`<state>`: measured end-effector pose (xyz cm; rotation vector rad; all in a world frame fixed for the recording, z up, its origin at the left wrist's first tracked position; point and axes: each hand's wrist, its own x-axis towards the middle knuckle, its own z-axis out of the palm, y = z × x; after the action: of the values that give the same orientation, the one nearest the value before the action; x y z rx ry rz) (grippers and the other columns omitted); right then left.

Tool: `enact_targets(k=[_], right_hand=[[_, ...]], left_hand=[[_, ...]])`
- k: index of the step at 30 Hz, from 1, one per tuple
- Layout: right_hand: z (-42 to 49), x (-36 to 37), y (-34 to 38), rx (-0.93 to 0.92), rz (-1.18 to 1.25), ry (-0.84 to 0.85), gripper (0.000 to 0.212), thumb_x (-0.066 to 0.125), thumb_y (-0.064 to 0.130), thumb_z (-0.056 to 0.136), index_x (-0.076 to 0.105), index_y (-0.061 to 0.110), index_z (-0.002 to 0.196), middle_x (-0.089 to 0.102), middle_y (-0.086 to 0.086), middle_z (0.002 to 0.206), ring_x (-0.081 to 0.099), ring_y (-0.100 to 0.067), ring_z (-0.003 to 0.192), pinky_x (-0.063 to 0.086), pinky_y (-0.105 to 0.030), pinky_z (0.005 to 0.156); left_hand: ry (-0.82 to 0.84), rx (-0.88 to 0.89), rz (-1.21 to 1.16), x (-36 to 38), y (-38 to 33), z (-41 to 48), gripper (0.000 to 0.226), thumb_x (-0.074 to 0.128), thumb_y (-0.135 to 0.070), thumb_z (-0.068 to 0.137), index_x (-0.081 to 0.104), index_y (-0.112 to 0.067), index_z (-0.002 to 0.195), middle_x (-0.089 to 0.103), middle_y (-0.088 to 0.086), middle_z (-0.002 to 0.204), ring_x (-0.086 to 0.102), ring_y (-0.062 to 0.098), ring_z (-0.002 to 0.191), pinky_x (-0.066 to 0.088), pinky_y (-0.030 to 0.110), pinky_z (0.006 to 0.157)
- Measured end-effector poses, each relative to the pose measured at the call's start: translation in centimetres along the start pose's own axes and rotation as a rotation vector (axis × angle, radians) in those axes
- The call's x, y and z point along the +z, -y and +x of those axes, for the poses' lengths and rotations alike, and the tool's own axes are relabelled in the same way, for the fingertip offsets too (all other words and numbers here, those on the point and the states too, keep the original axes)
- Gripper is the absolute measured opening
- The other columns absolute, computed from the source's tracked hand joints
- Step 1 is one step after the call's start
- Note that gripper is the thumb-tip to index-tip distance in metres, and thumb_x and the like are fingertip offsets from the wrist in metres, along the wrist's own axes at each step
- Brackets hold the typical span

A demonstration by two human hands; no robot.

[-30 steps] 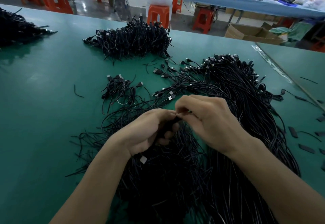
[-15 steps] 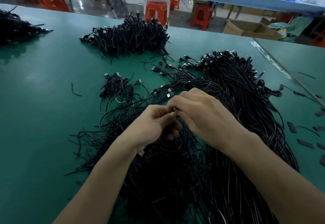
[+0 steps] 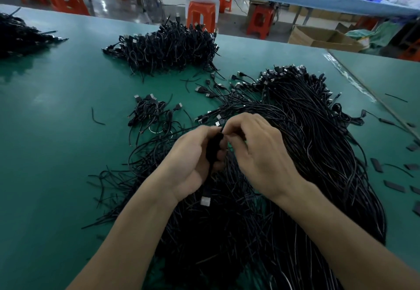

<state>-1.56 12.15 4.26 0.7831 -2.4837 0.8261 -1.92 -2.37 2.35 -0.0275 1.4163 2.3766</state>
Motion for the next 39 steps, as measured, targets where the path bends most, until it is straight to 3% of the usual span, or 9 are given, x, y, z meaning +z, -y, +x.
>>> enact_targets(k=[6,10,13,17,21,24,27,33,39], right_hand=[[-0.2,1.5,1.6,0.477,0.633,-0.231,0.027,0.065,0.001,0.092,0.054,0.022,0.079,0.062,0.007,0.073,0.063,-0.014,0.072,0.054,-0.025,0.068],[0.1,0.9,1.1,0.677,0.988,-0.204,0.03,0.062,-0.003,0.093,0.049,0.018,0.075,0.056,0.001,0.075,0.049,-0.013,0.072,0.046,-0.024,0.067],[0.3,0.0,0.7,0.691,1.128,-0.207,0.029,0.064,-0.001,0.088,0.047,0.018,0.074,0.054,-0.002,0.075,0.047,-0.013,0.07,0.044,-0.026,0.068],[0.8,-0.4,0.3,0.602,1.016,-0.231,0.029,0.069,0.004,0.083,0.045,0.017,0.074,0.059,0.002,0.072,0.053,-0.009,0.069,0.048,-0.025,0.069],[0.8,-0.5,-0.2,0.5,0.888,-0.242,0.031,0.061,-0.008,0.091,0.045,0.015,0.077,0.064,0.002,0.079,0.061,-0.017,0.081,0.055,-0.033,0.083],[0.6,-0.5,-0.2,0.372,0.711,-0.23,0.032,0.064,-0.007,0.09,0.046,0.017,0.077,0.064,0.001,0.08,0.062,-0.012,0.079,0.054,-0.024,0.076],[0.5,-0.7,-0.4,0.273,0.546,-0.198,0.034,0.067,-0.001,0.089,0.047,0.023,0.077,0.063,0.007,0.081,0.062,-0.01,0.08,0.051,-0.021,0.076],[0.1,-0.6,-0.7,0.164,0.462,-0.134,0.033,0.065,0.002,0.091,0.045,0.024,0.075,0.062,0.005,0.082,0.063,-0.017,0.079,0.055,-0.031,0.077],[-0.3,-0.3,-1.0,0.076,0.283,-0.167,0.041,0.066,0.0,0.089,0.042,0.03,0.075,0.061,0.012,0.086,0.062,-0.011,0.087,0.052,-0.024,0.077]], left_hand=[[-0.16,0.4,0.257,0.5,0.8,-0.2,0.016,0.054,-0.022,0.102,0.067,-0.017,0.095,0.067,-0.003,0.088,0.062,0.012,0.085,0.054,0.029,0.081],[-0.304,0.753,0.824,-0.3,0.7,-0.2,0.012,0.064,-0.03,0.093,0.063,-0.039,0.1,0.048,-0.013,0.1,0.049,0.011,0.099,0.042,0.021,0.087],[-0.309,0.91,1.028,-0.9,0.4,-0.3,0.023,0.07,-0.017,0.092,0.072,-0.023,0.114,0.046,-0.003,0.092,0.045,0.01,0.085,0.036,0.012,0.077],[-0.192,0.911,0.975,-0.7,0.3,-0.5,0.028,0.06,-0.007,0.094,0.072,-0.016,0.119,0.061,0.0,0.092,0.056,0.012,0.081,0.043,0.015,0.069],[-0.11,0.803,0.697,-0.5,0.0,-0.8,0.027,0.05,-0.026,0.098,0.074,-0.022,0.11,0.074,-0.002,0.098,0.068,0.024,0.089,0.057,0.048,0.076],[-0.103,0.768,0.632,-0.6,-0.1,-0.8,0.007,0.07,-0.023,0.092,0.075,-0.023,0.097,0.074,-0.005,0.084,0.069,0.019,0.073,0.057,0.035,0.064],[-0.125,0.68,0.551,-0.7,0.4,-0.5,0.019,0.082,-0.015,0.081,0.066,-0.02,0.092,0.073,-0.004,0.081,0.068,0.008,0.071,0.052,0.018,0.064],[-0.134,0.47,0.485,-1.2,0.7,0.0,0.05,0.089,-0.028,0.072,0.052,-0.018,0.103,0.072,-0.003,0.08,0.065,0.009,0.067,0.052,0.021,0.063],[-0.164,0.541,0.63,-0.8,1.2,0.1,0.022,0.079,-0.034,0.084,0.061,-0.039,0.097,0.063,-0.004,0.065,0.054,0.008,0.046,0.045,0.026,0.044]])
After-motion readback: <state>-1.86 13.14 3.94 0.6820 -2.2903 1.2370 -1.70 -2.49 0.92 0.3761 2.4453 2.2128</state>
